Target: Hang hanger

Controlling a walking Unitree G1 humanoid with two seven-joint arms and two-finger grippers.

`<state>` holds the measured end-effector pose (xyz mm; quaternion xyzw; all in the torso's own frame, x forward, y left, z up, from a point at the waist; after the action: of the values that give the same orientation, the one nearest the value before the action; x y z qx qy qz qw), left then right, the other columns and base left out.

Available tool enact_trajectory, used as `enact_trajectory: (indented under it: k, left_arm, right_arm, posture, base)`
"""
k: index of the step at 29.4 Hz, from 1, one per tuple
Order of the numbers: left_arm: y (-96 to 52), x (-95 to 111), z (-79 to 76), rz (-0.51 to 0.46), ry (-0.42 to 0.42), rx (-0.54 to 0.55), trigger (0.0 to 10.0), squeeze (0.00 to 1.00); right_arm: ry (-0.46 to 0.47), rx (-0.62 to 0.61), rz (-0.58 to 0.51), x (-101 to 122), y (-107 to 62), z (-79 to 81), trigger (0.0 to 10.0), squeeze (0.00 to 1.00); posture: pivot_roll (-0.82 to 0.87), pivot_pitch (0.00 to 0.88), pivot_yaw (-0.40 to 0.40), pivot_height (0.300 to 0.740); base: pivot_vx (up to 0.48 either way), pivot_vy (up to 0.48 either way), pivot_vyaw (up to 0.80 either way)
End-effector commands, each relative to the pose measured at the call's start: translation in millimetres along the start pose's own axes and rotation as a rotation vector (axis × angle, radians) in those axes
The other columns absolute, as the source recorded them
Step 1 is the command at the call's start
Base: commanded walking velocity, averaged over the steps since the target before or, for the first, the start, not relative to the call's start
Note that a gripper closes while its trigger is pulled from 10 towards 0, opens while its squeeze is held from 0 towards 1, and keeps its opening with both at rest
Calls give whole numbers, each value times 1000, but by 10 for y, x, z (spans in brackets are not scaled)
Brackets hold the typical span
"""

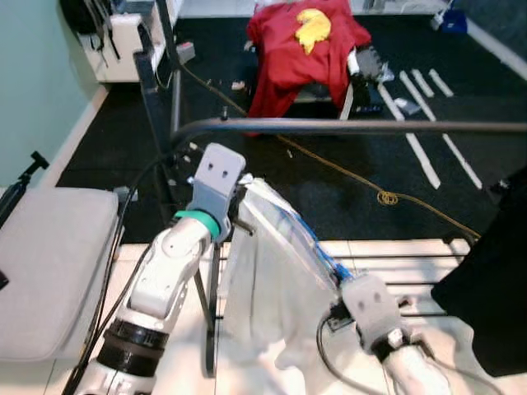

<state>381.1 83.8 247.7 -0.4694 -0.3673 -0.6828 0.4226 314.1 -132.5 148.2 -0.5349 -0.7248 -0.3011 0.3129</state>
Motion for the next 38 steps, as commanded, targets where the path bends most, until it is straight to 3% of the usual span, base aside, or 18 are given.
enact_trajectory:
  k: [1,2,3,4,5,6,8,12,14,17,24,25,27,30,34,38]
  left_arm:
    - [-232,-147,-36,68,32,-41,10000,0]
    - [-232,-147,-36,68,32,-41,10000,0]
    - [-374,-250,-156,98,20,-108,10000,0]
    - [-374,-250,-156,98,20,-108,10000,0]
    - [-528,-365,-274,118,-4,-164,10000,0]
    - [-528,-365,-274,118,-4,-164,10000,0]
    - [-737,-597,-338,130,-33,-152,10000,0]
    - [-796,-701,-336,135,-41,-124,10000,0]
    - [-842,-918,-301,160,-88,-52,10000,0]
    - [-916,-1260,-272,240,-93,9,10000,0]
    - [-1079,-1581,-273,364,-62,44,10000,0]
    - [-1165,-1783,-221,424,-50,100,10000,0]
    - [-1165,-1783,-221,424,-50,100,10000,0]
    - [-1350,-2142,-100,540,-99,229,10000,0]
    - [-1350,-2142,-100,540,-99,229,10000,0]
    - [-1348,-2074,37,480,-90,300,10000,0]
  right_arm:
    - [-37,70,34,-127,-115,190,10000,0]
    - [-37,70,34,-127,-115,190,10000,0]
    - [-35,119,24,-121,-189,301,10000,0]
    - [-35,119,24,-121,-189,301,10000,0]
    - [-41,169,26,-153,-278,414,10000,0]
    - [-41,169,26,-153,-278,414,10000,0]
    - [-24,250,21,-175,-403,590,10000,0]
    - [-14,283,14,-163,-435,652,10000,0]
    - [17,318,7,-145,-446,717,10000,0]
    - [33,318,9,-186,-391,770,10000,0]
    - [59,311,9,-201,-342,844,10000,0]
    - [75,318,20,-223,-334,924,10000,0]
    - [75,318,20,-223,-334,924,10000,0]
    - [92,345,31,-257,-328,1088,10000,0]
    - [92,345,31,-257,-328,1088,10000,0]
    - [205,273,62,-320,-260,992,10000,0]
  posture:
    - [-202,210,91,740]
    - [-202,210,91,740]
    - [-202,211,90,740]
    - [-202,211,90,740]
    - [-201,214,87,740]
    - [-201,214,87,740]
    - [-202,219,77,740]
    - [-200,221,72,740]
    - [-204,219,64,740]
    - [-203,214,56,740]
    - [-201,205,47,740]
    - [-196,195,46,740]
    - [-196,195,46,740]
    - [-191,176,37,740]
    - [-191,176,37,740]
    - [-188,153,13,740]
  base:
    - [0,0,0]
    - [0,0,0]
    - [0,0,0]
    - [0,0,0]
    - [0,0,0]
    - [0,0,0]
    - [0,0,0]
    - [0,0,0]
    - [0,0,0]
    - [0,0,0]
    - [0,0,0]
    - [0,0,0]
    - [0,0,0]
    - [0,0,0]
    - [0,0,0]
    - [0,0,0]
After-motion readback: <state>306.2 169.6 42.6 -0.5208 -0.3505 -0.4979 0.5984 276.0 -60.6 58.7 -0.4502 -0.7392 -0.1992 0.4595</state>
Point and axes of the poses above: a point about 5 cm out from each wrist's last joint towards the gripper, its own y axis pointing out of the wrist towards the gripper, its own x axis along the axis of the wrist's last joint, z = x × y, the point moved 5 cm from there along y, pointing out of the wrist towards the gripper, and after that the axes turned 1 degree about -y, right-handed, at the moved point
